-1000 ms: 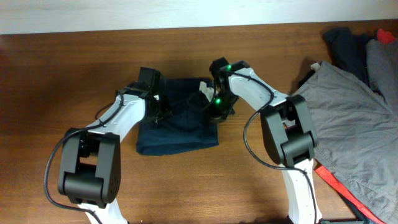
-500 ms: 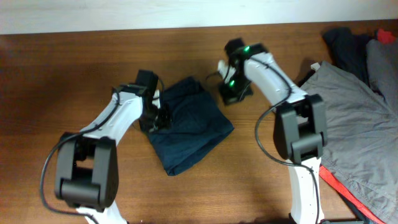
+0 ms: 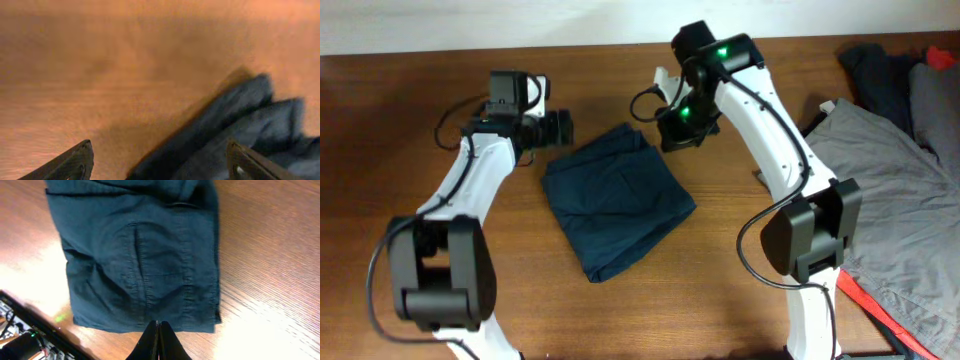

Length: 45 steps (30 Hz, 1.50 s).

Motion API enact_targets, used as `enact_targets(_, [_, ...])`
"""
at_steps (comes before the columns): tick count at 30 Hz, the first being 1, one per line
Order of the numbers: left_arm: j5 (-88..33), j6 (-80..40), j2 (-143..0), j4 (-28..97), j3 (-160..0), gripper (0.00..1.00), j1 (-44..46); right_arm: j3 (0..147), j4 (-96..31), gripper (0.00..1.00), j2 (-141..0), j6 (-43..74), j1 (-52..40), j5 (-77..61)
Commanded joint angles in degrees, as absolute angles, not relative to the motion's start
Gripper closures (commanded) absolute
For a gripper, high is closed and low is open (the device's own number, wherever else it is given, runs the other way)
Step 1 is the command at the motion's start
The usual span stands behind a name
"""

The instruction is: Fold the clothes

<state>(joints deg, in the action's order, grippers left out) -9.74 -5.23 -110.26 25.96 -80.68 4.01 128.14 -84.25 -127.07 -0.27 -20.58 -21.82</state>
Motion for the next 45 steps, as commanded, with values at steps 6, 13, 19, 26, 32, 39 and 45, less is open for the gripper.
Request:
enact_targets(6, [-18.55,-1.65,-115.20,44.07,-80.51,0.64,3.57,128.44,-86.13,0.95,-126.89,-0.62,-20.93,-21.93])
enact_targets(13, [-18.46,-2.31,-115.18,64.62,-80.51,0.80,3.57,128.44,-90.72,0.89,-126.89,-0.64,-20.95,-19.66])
enact_targets(19, [-18.22,-2.26,-115.18,66.00,-81.03,0.45,3.51,128.42,-94.21,0.89,-126.89,-1.58,-21.39,-19.66])
enact_targets(26, [-17.78,-1.17,-115.18,63.70,-90.04,0.01,2.11,128.42,-94.04,0.89,-126.89,-2.63,-21.43,-19.66])
enact_targets(32, [-20.64,5.02,-116.25,61.34,-91.11,0.01,2.20,128.42,-93.84,0.89,-126.89,-2.76,-21.43,-19.20])
enact_targets(39, [-24.69,13.58,-122.52,66.87,-91.00,0.01,3.64,128.42,-93.65,0.88,-126.89,-2.76,-21.41,-19.22])
enact_targets(45, [-26.17,15.51,-126.48,68.73,-90.80,0.01,5.65,128.42,-93.62,0.88,-126.89,-2.76,-21.41,-19.20])
